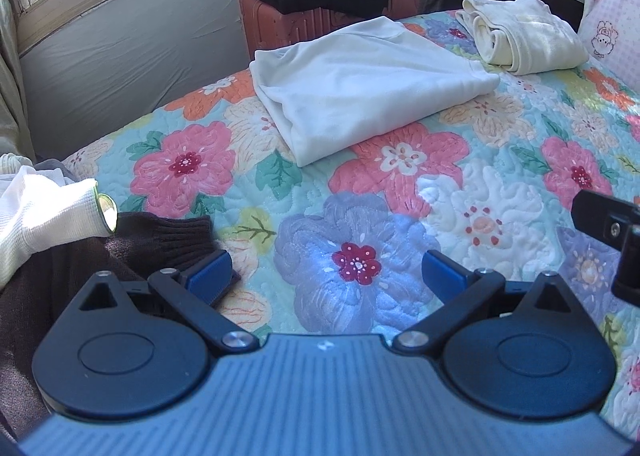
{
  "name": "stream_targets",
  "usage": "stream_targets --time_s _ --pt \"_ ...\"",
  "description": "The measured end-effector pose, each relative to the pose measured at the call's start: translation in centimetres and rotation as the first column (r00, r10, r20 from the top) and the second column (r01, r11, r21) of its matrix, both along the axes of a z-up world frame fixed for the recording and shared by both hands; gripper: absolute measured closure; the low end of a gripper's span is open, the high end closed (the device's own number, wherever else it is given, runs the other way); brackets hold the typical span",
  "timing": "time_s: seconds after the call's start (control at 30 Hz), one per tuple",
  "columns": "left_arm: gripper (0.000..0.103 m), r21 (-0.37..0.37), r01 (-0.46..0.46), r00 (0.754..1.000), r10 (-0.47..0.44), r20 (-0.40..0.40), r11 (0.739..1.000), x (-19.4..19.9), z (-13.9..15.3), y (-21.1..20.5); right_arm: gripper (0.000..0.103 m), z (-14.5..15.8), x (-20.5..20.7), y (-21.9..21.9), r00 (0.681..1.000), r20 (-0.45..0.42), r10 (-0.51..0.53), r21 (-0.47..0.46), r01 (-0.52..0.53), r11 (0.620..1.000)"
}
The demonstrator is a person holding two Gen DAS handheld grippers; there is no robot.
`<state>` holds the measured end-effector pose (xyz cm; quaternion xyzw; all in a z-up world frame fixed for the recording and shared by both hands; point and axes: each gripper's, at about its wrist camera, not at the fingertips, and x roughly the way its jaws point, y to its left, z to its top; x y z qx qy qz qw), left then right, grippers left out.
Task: Fold clothes
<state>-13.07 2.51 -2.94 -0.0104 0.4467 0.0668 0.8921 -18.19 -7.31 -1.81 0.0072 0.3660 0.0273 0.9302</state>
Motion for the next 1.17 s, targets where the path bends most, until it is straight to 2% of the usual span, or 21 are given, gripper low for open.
stream_targets --time_s 0.2,0.33,0.43,0.67,0.8,1.0,1.17 --pt "0.000 0.006 0.009 1.000 -0.009 0.011 1.000 -0.8 0.9 -0.5 0.008 0.1 -1.4 -1.2 0.999 -0.035 -0.015 0.020 0.015 1.000" --pt "0.000 0.018 0.013 1.000 -0.013 0.016 1.000 -1.4 1.2 -1.0 0.008 0.6 -2.3 -2.4 0.999 -0.008 -0.051 0.062 0.051 0.997" --pt "0.000 0.035 0.022 0.999 -0.022 0.024 0.999 -1.8 1.4 -1.5 0.008 0.7 -2.4 -3.0 0.999 -0.020 -0.042 0.088 0.044 0.995" --pt "0.000 0.077 0.037 0.999 -0.040 0.038 0.996 -2.0 1.7 -2.1 0.008 0.4 -2.4 -2.6 0.999 -0.034 -0.033 0.080 0.035 0.996" --pt "0.000 0.083 0.037 0.998 -0.041 0.045 0.996 -2.1 1.8 -2.1 0.008 0.4 -2.4 -2.5 0.999 -0.035 -0.038 0.082 0.040 0.996" --pt "0.000 0.079 0.040 0.998 -0.043 0.037 0.996 -2.0 1.6 -2.1 0.008 1.3 -2.8 -2.6 0.999 0.025 -0.022 0.104 0.020 0.994" --pt "0.000 0.076 0.044 0.999 -0.046 0.028 0.996 -2.0 1.4 -2.1 0.008 1.0 -2.6 -2.4 1.000 0.013 -0.027 0.098 0.025 0.995"
